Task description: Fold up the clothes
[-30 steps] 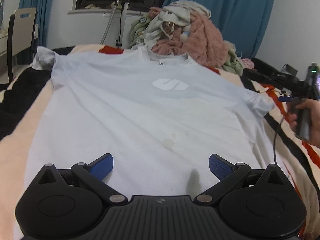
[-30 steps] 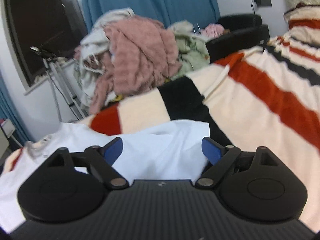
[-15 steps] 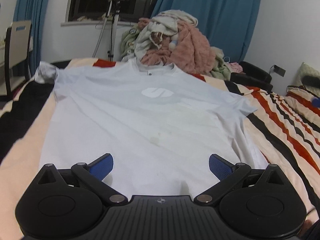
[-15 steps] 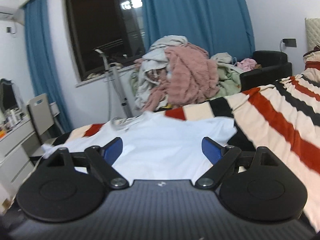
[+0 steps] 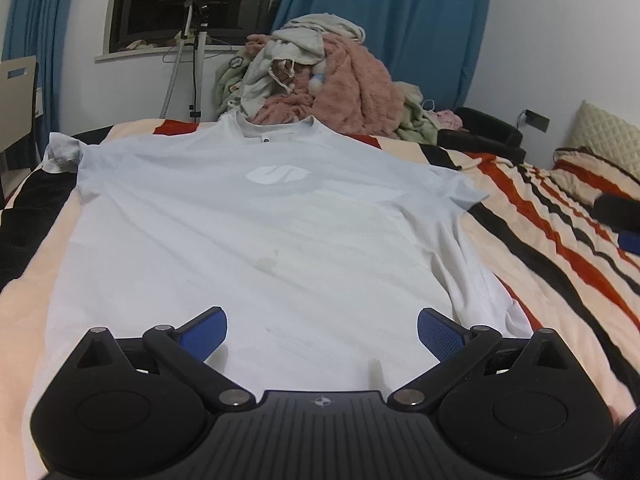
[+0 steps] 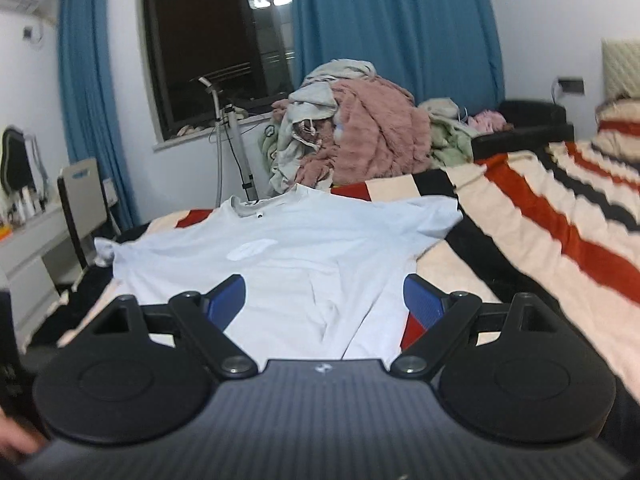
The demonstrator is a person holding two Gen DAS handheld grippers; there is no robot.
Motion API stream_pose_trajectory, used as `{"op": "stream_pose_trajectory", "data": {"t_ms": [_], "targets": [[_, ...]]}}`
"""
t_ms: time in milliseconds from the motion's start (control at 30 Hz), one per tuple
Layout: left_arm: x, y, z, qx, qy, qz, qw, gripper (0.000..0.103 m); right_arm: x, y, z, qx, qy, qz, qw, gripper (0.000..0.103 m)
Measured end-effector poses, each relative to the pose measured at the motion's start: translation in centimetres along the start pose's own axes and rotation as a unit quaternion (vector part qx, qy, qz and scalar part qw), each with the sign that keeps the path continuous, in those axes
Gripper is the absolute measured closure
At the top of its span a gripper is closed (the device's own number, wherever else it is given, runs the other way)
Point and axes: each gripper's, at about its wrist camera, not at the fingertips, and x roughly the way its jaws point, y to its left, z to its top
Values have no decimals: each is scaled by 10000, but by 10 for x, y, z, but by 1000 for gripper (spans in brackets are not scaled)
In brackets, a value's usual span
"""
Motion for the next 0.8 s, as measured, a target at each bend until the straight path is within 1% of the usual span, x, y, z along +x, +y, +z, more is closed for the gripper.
{"op": "stream_pose_trajectory", "data": {"t_ms": [33, 67, 100, 133, 167, 233, 267, 333, 367, 400, 433, 500, 533, 600, 633, 667, 733, 767, 800], "targets": [[1, -2, -2, 32, 6, -5, 10000, 2, -1, -3, 0, 81, -9, 6, 10000, 16], [1, -3, -3, 44, 26, -92, 9999, 3, -2, -5, -1, 162, -18, 11, 9999, 16], [1, -6, -5, 51, 39, -257, 9996, 4, -3, -6, -1, 194, -25, 8, 9998, 16], [2, -9, -6, 68, 60, -432, 9990, 4, -4, -7, 0, 222, -31, 4, 9997, 16], [4, -10, -6, 83, 100, -640, 9979, 7, -5, -8, 0, 250, -37, 0, 9997, 16], [9, -15, -6, 23, 215, -1198, 9926, 9, -9, -8, 3, 144, -161, 44, 9998, 16], [13, -19, -7, -46, 298, -1411, 9895, 9, -12, -8, 5, 51, -278, -8, 9996, 16], [23, -27, -13, -141, 493, -1695, 9842, 11, -17, -9, 8, -64, -421, -97, 9990, 16], [30, -32, -16, -128, 607, -1794, 9818, 16, -19, -10, 10, -72, -466, -116, 9988, 16], [34, -37, -20, -99, 694, -1824, 9807, 23, -19, -12, 10, -11, -464, -114, 9989, 16], [39, -42, -24, -58, 786, -1833, 9799, 25, -18, -15, 10, 53, -460, -110, 9989, 16], [45, -52, -32, 34, 923, -1899, 9774, 36, -16, -19, 9, 164, -382, -95, 9991, 16], [47, -56, -35, 83, 931, -1936, 9766, 38, -14, -19, 8, 196, -317, -95, 9993, 16], [48, -60, -39, 159, 928, -1998, 9753, 51, -14, -19, 7, 237, -282, -10, 9993, 16], [49, -62, -40, 182, 927, -2026, 9747, 54, -14, -18, 7, 253, -287, 48, 9993, 16], [50, -63, -42, 205, 926, -2054, 9741, 59, -15, -17, 6, 251, -297, 91, 9992, 16], [52, -66, -45, 202, 953, -2092, 9730, 75, -16, -15, 6, 227, -318, 154, 9991, 16], [53, -66, -45, 179, 970, -2123, 9722, 92, -16, -14, 6, 203, -328, 174, 9991, 16], [52, -68, -46, 167, 969, -2168, 9712, 97, -17, -14, 6, 200, -337, 177, 9991, 16]]}}
